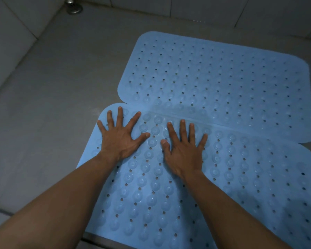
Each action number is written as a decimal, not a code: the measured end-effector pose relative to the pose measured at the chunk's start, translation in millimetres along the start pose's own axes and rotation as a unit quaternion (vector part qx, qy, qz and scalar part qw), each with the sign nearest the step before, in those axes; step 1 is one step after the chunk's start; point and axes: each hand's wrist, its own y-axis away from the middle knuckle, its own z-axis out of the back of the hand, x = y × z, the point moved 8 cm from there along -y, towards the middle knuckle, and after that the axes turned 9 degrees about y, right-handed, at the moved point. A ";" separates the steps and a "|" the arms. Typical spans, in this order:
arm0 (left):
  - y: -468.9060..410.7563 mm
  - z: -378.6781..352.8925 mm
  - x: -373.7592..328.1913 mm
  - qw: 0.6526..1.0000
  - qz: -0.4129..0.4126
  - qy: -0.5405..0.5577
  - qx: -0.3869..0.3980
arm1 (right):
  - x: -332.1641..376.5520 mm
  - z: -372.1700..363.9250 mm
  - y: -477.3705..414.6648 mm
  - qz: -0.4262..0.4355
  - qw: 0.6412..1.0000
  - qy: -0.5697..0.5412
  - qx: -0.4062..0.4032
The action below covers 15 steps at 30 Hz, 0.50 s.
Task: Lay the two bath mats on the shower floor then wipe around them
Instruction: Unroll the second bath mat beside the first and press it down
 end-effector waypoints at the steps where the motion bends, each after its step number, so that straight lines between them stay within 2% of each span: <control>1: -0.7 0.4 -0.5 1.000 0.003 -0.002 0.013 | 0.1 0.2 -0.8 0.000 1.000 -0.001 0.005; 7: 2.5 1.8 -6.6 0.995 0.038 -0.046 0.081 | -1.7 5.9 -1.0 0.024 0.997 -0.044 0.052; 10: 6.1 6.7 -16.9 0.989 0.067 -0.087 0.102 | -9.3 17.4 1.3 0.042 0.989 -0.121 0.070; 13: 20.7 12.0 -53.7 0.995 0.024 -0.091 0.044 | -38.3 33.9 12.2 0.047 0.978 -0.201 0.016; 15: 34.9 9.0 -91.5 0.998 -0.017 -0.053 -0.001 | -75.3 38.3 24.2 0.026 0.981 -0.191 -0.029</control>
